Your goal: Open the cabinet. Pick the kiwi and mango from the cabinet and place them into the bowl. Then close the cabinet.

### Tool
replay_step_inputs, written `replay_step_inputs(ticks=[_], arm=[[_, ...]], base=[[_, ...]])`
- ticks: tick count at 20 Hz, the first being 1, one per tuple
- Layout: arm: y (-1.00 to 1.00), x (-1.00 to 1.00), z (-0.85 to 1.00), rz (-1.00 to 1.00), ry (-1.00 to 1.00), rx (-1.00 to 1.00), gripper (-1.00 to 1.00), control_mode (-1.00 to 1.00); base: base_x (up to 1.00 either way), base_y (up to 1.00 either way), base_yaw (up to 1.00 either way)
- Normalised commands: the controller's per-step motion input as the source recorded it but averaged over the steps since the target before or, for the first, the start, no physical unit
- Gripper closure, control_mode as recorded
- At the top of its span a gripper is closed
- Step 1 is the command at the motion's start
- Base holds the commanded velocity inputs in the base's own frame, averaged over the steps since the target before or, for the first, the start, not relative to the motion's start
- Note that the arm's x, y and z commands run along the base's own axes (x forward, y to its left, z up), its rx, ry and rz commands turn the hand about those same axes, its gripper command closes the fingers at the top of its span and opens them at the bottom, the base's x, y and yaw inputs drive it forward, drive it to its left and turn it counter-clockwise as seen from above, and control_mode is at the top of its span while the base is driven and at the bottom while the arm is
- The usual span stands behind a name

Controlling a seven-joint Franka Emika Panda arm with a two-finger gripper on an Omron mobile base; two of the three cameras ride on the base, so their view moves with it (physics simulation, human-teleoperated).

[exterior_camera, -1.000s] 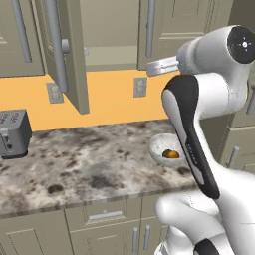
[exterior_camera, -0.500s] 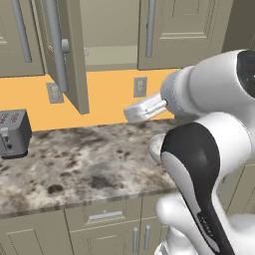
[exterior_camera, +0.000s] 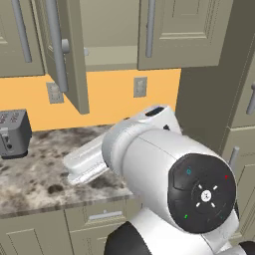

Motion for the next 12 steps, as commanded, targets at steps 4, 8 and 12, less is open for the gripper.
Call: replay_step_inputs(ticks=[4,8,12], arm=[[1.00,0.26,-0.13,-0.30,-0.21,-0.06,-1.00,-1.00],[0.78,0.75,-0.27,-0.32,-0.15,-0.14,-1.00,-1.00],[0.47,0.93,-0.25,-0.24,-0.07,-0.08,-1.00,-1.00]], base=[[0.00,0.00,0.00],[0.00,0.00,0.00],[0.00,0.00,0.00]])
